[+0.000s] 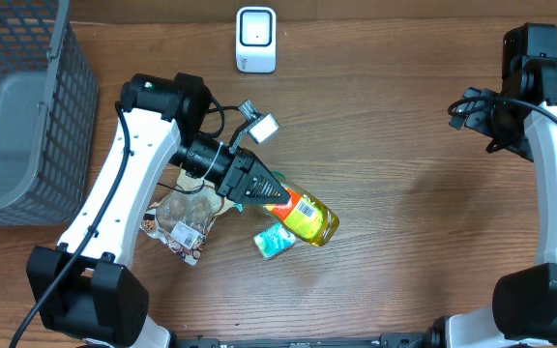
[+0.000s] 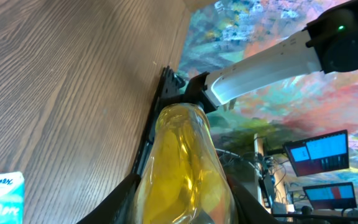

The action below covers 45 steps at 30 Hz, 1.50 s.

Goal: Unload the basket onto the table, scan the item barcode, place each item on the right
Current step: 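Lift the yellow bottle with the left gripper and swing it left, then carry the yellow bottle up toward the white scanner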

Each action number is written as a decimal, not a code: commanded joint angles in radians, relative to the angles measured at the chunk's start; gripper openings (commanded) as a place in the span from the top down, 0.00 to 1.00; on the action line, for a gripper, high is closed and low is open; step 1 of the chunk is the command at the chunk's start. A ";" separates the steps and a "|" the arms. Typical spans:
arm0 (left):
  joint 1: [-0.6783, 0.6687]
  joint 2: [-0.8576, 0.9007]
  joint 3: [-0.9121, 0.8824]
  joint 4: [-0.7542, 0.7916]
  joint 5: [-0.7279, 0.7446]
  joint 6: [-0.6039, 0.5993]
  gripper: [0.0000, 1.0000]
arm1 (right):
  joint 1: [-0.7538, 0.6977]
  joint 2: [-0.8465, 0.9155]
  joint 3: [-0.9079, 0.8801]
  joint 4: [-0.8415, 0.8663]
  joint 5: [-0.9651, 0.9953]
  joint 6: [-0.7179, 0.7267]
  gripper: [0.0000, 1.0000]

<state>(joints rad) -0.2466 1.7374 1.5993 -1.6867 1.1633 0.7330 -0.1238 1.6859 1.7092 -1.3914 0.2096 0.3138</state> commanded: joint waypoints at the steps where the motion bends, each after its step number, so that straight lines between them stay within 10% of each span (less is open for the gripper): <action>1: 0.004 -0.008 -0.003 -0.004 0.081 0.003 0.69 | -0.003 -0.036 0.012 0.002 0.007 0.005 0.00; 45: -0.068 -0.008 -0.004 0.113 -0.014 -0.115 0.79 | -0.003 -0.036 0.013 0.002 0.007 0.005 0.00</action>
<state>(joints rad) -0.3092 1.7374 1.5974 -1.5978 1.1770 0.6506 -0.1238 1.6859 1.7092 -1.3918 0.2096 0.3138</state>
